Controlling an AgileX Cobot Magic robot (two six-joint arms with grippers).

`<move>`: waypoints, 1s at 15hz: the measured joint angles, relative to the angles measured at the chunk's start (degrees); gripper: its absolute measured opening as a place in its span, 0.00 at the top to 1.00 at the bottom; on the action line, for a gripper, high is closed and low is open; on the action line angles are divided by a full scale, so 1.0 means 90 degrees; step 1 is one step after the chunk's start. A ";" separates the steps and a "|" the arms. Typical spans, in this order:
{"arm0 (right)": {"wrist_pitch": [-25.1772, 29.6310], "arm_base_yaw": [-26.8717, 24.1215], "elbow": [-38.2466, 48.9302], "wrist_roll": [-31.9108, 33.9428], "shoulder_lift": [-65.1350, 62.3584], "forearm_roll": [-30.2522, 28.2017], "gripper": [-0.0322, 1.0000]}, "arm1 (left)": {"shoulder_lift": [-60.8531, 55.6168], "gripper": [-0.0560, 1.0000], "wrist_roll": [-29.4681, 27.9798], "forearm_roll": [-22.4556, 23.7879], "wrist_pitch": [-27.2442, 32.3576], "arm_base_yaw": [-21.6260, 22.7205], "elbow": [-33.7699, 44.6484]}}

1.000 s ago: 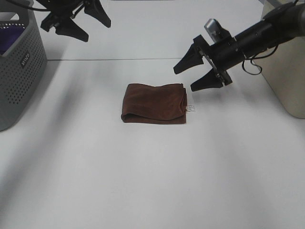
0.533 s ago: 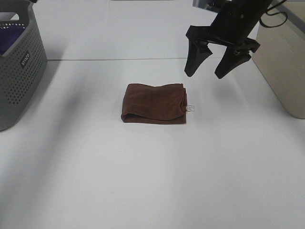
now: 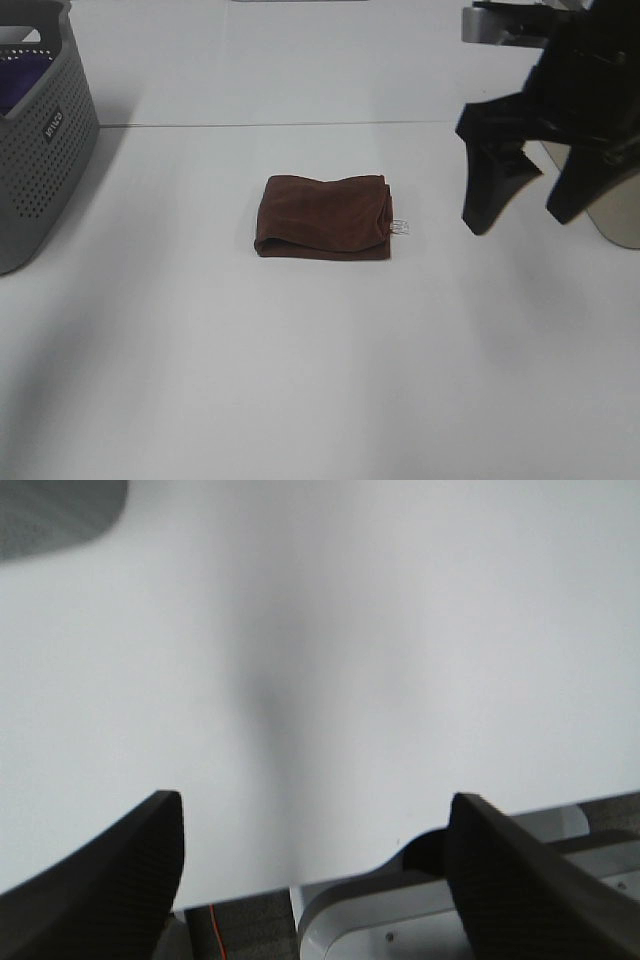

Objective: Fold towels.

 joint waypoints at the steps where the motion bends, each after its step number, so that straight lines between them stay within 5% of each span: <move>1: 0.0000 0.0000 0.0497 0.0000 -0.0414 -0.0089 0.22 | -0.0586 0.29 -0.0013 0.0000 -0.0076 0.0000 0.0796; 6: -0.0325 0.0000 0.3170 0.0000 -0.3266 -0.0286 0.22 | -0.4227 0.29 0.0643 0.0006 -0.0223 0.0000 0.3336; 11: -0.0815 0.0000 0.4577 -0.0255 -0.5628 -0.0318 0.22 | -0.6042 0.29 0.0789 0.0000 -0.0306 0.0000 0.3629; 15: -0.1070 0.0000 0.4794 -0.0567 -0.7302 -0.0318 0.22 | -0.6334 0.29 0.0847 -0.0076 -0.0885 0.0000 0.3896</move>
